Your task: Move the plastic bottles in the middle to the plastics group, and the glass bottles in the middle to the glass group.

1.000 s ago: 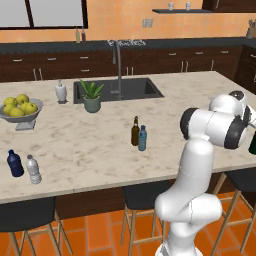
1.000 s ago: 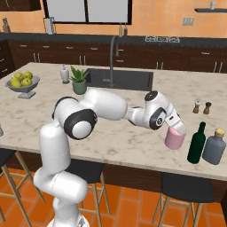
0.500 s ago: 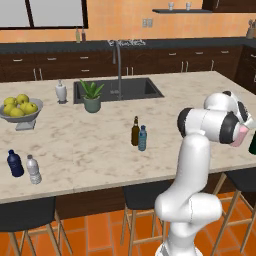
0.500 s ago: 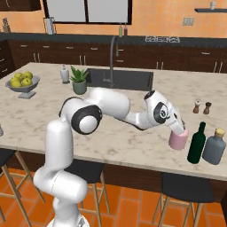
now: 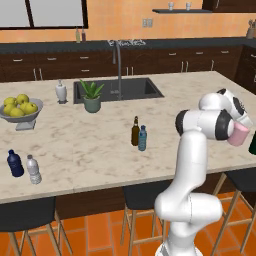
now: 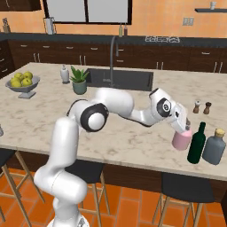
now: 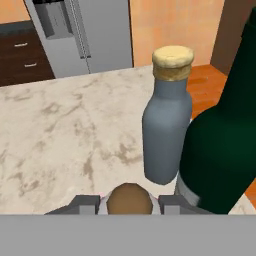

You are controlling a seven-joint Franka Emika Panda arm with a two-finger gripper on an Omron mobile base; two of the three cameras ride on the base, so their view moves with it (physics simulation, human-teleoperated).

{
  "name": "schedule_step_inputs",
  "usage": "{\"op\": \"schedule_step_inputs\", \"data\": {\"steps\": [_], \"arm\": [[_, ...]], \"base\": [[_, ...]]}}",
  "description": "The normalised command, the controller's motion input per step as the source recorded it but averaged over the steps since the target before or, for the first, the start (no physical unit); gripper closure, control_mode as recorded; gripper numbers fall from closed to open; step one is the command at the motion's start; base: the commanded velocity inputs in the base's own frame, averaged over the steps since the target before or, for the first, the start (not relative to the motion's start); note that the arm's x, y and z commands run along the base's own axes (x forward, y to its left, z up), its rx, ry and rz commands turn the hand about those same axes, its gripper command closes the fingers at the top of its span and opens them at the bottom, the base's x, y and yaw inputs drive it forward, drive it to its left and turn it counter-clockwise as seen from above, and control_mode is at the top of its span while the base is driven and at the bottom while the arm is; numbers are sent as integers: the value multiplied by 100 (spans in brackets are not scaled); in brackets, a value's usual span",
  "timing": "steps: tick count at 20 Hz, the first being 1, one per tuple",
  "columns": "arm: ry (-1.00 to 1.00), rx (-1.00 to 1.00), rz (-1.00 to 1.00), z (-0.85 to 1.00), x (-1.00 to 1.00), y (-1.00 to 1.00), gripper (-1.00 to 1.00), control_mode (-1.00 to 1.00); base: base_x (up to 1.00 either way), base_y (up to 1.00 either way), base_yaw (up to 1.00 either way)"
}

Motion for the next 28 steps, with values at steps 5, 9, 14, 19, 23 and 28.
{"op": "schedule_step_inputs", "data": {"steps": [5,9,14,19,23,28], "arm": [[2,0,-10,-33,2,0,100,-100],[0,-8,-4,13,-14,0,100,-100],[0,-3,-3,0,-10,0,100,-100],[0,0,0,0,0,0,100,-100],[0,0,0,0,0,0,100,-100],[0,0,0,0,0,0,-100,-100]], "base": [[0,0,0],[0,0,0],[0,0,0],[0,0,0],[0,0,0],[0,0,0]]}}
